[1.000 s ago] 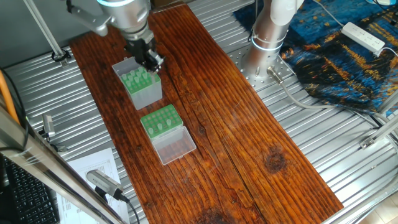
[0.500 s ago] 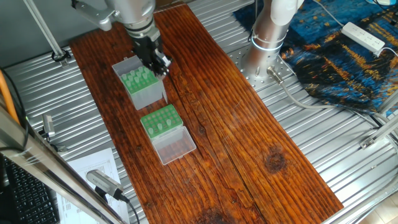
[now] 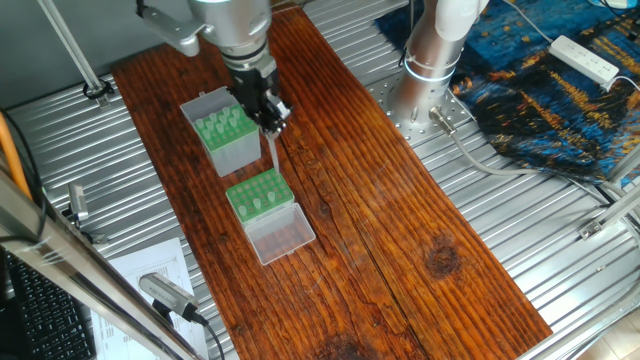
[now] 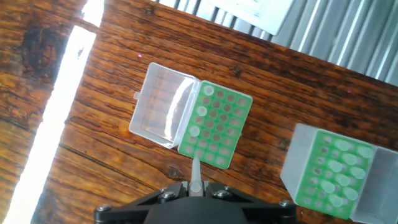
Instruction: Transfer all large pipette tips from one holder to another
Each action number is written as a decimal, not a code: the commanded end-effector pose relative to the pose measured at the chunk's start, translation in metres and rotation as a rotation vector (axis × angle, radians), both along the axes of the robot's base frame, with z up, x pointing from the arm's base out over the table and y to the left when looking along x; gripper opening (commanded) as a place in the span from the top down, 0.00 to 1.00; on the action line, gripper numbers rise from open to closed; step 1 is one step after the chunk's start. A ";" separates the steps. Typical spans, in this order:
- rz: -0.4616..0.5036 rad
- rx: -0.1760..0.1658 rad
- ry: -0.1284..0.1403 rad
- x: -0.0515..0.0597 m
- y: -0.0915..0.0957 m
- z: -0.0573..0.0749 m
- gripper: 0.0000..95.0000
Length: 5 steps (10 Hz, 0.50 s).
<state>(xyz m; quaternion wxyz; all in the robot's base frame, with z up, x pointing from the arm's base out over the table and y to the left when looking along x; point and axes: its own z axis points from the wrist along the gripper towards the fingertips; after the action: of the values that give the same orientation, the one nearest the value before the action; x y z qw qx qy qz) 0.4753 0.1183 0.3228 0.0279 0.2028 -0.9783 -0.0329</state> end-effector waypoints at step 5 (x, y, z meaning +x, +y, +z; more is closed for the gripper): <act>0.020 -0.028 -0.014 -0.002 0.014 -0.021 1.00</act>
<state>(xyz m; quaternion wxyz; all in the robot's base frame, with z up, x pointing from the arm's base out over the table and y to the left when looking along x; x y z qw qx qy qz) 0.4746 0.1347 0.2996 0.0249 0.2130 -0.9766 -0.0171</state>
